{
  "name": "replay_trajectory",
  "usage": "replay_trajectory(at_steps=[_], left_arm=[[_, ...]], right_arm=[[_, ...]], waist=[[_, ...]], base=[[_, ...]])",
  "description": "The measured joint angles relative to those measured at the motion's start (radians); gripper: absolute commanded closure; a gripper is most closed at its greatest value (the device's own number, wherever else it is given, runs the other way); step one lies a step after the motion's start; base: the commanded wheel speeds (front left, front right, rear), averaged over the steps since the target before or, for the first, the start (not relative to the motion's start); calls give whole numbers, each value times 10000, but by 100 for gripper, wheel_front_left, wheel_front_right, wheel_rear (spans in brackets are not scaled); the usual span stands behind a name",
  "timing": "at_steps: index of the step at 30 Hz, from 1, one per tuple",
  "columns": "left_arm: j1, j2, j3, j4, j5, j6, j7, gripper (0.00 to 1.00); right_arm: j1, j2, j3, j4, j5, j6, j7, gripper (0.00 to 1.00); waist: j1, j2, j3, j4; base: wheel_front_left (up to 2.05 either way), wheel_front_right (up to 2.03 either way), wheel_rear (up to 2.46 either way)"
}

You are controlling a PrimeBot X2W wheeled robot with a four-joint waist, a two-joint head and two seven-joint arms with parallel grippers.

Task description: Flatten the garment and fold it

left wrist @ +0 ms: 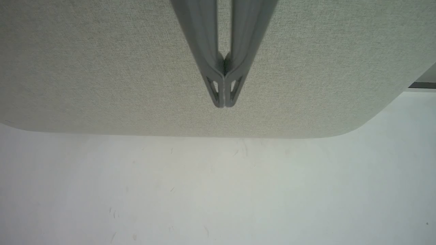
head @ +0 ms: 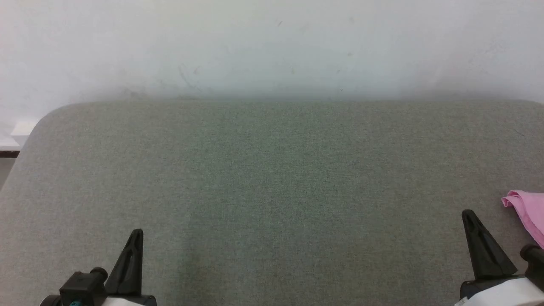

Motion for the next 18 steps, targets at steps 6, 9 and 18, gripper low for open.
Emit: replay_trajectory(at_steps=[6, 9, 18], left_arm=[[-50, -105, 46, 6, 167, -2, 125, 100], [-101, -180, 61, 15, 255, -2, 188, 100], [-238, -372, 130, 33, 460, -2, 351, 100]], right_arm=[[-68, 48, 36, 125, -132, 0, 0, 100], [-143, 73, 56, 188, -188, 0, -2, 100], [-297, 117, 102, 378, -380, 0, -2, 100]], waist=[[0, 0, -10, -8], [0, 0, -15, -12], [0, 0, -30, -23]], base=[[0, 0, 0], [0, 0, 0], [0, 0, 0]])
